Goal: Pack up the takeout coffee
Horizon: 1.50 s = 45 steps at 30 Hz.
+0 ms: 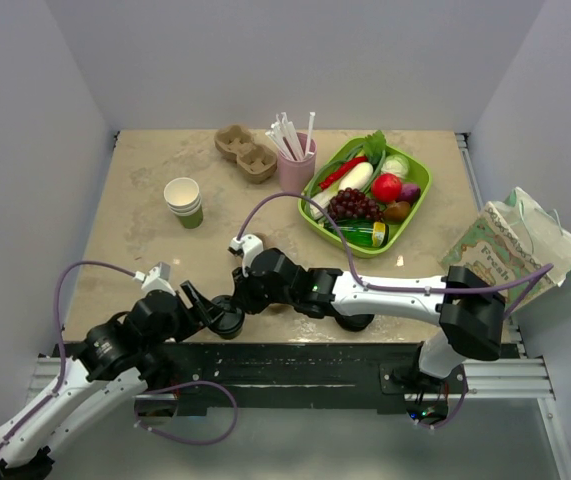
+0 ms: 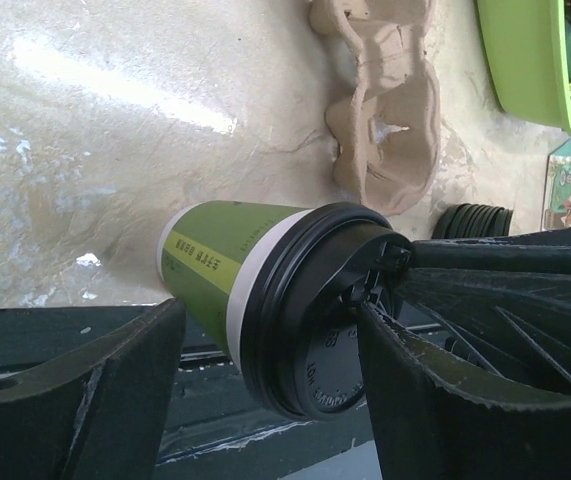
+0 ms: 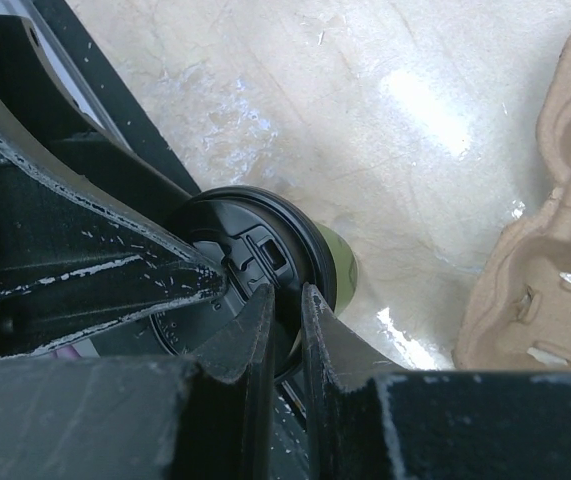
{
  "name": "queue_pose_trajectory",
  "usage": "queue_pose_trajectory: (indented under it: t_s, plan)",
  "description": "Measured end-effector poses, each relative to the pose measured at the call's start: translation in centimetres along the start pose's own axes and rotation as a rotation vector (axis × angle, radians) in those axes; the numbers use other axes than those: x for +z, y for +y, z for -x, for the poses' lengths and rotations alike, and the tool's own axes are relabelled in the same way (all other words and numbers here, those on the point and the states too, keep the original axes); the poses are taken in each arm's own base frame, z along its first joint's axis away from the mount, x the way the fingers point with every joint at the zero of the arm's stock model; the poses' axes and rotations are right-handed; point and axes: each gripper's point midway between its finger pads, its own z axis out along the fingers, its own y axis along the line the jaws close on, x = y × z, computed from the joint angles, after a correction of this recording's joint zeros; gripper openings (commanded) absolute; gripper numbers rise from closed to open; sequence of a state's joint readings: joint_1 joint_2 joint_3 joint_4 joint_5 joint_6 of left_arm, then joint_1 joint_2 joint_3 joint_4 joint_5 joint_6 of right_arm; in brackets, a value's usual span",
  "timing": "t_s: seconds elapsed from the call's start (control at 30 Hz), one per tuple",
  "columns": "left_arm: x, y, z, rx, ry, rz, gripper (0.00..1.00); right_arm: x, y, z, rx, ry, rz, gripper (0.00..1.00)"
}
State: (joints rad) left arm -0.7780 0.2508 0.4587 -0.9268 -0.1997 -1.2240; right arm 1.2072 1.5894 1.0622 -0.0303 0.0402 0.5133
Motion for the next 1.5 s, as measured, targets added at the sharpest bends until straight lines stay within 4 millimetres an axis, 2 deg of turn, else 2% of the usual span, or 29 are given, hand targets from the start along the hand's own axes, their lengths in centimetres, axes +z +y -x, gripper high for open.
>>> queue_pose_trajectory:
  t_s: [0.07, 0.27, 0.33, 0.5, 0.63, 0.93, 1.2, 1.27, 1.4, 1.5]
  plan:
    - [0.1, -0.1, -0.1, -0.001, 0.005, -0.005, 0.73, 0.0, 0.1, -0.1, 0.001, 0.003, 0.006, 0.0]
    - [0.2, -0.5, -0.2, -0.009, 0.008, -0.019, 0.63, 0.0, 0.1, 0.0, 0.002, 0.004, 0.007, 0.0]
    - [0.3, -0.5, -0.1, -0.015, 0.007, -0.022, 0.59, 0.0, 0.1, -0.1, 0.003, 0.005, 0.006, 0.08]
    - [0.4, -0.6, -0.2, -0.029, 0.005, -0.022, 0.48, 0.1, -0.1, 0.0, 0.01, 0.0, -0.006, 0.36]
    - [1.0, -1.0, 0.0, -0.049, -0.007, -0.043, 0.4, 0.1, -0.5, 0.2, 0.02, -0.012, -0.029, 0.37]
    - [2.4, -2.1, 0.1, -0.068, -0.028, -0.092, 0.38, -0.7, -2.3, 0.7, 0.08, -0.049, -0.077, 0.46]
    - [2.9, -2.4, 0.2, -0.082, -0.035, -0.11, 0.38, -0.6, -3.0, 1.0, 0.119, -0.084, -0.042, 0.42]
    - [3.1, -2.5, 0.1, -0.091, -0.037, -0.115, 0.38, -0.5, -3.3, 1.2, 0.124, -0.096, -0.04, 0.44]
    - [3.2, -2.6, 0.2, -0.1, -0.041, -0.127, 0.39, -0.8, -3.3, 1.4, 0.111, -0.118, -0.026, 0.56]
    - [3.3, -2.7, 0.2, -0.101, -0.042, -0.132, 0.41, -1.3, -3.4, 1.5, 0.081, -0.121, -0.026, 0.58]
